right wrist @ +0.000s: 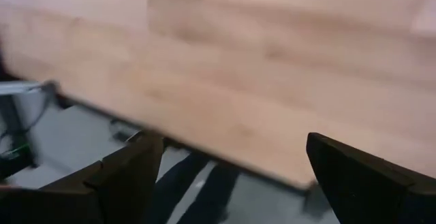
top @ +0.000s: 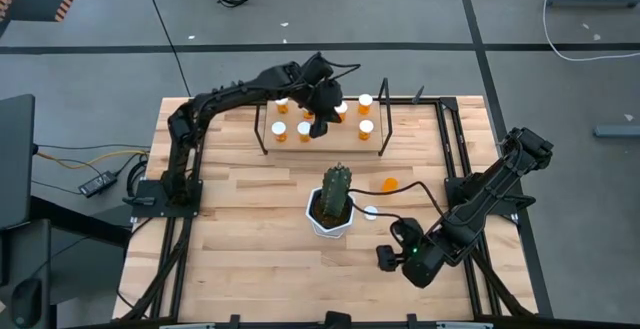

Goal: Pick and place medicine bottles onto shelf by color
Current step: Adjust the orange medicine bottles on the shelf

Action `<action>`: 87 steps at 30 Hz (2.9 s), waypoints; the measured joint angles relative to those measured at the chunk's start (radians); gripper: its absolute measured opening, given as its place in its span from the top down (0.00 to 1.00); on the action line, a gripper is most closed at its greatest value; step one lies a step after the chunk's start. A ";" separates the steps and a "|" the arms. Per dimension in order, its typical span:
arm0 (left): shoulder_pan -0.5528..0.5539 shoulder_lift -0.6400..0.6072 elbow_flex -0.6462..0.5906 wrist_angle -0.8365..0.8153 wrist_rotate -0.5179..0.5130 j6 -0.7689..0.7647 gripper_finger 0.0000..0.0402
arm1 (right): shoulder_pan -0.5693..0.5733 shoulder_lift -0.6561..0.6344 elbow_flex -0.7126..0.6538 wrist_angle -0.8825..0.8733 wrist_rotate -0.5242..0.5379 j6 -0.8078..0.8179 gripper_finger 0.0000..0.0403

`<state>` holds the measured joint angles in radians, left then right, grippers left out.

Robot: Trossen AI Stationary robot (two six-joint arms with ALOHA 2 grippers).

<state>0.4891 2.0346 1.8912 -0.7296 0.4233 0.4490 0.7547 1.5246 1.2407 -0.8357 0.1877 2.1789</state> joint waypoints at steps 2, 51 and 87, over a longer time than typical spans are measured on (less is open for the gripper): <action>-0.006 0.000 0.000 0.005 -0.042 0.058 0.99 | 0.000 0.000 0.000 -0.063 0.012 -0.023 0.08; -0.022 0.179 -0.001 0.164 -0.369 0.010 0.99 | -0.061 -0.003 0.000 -0.455 0.136 -0.062 0.08; -0.017 0.120 0.001 0.119 -0.522 0.007 0.99 | -0.061 -0.003 0.000 -0.443 0.133 -0.059 0.08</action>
<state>0.4720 2.1547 1.8923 -0.6103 -0.0986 0.4559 0.6937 1.5211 1.2404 -1.2788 0.3206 2.1201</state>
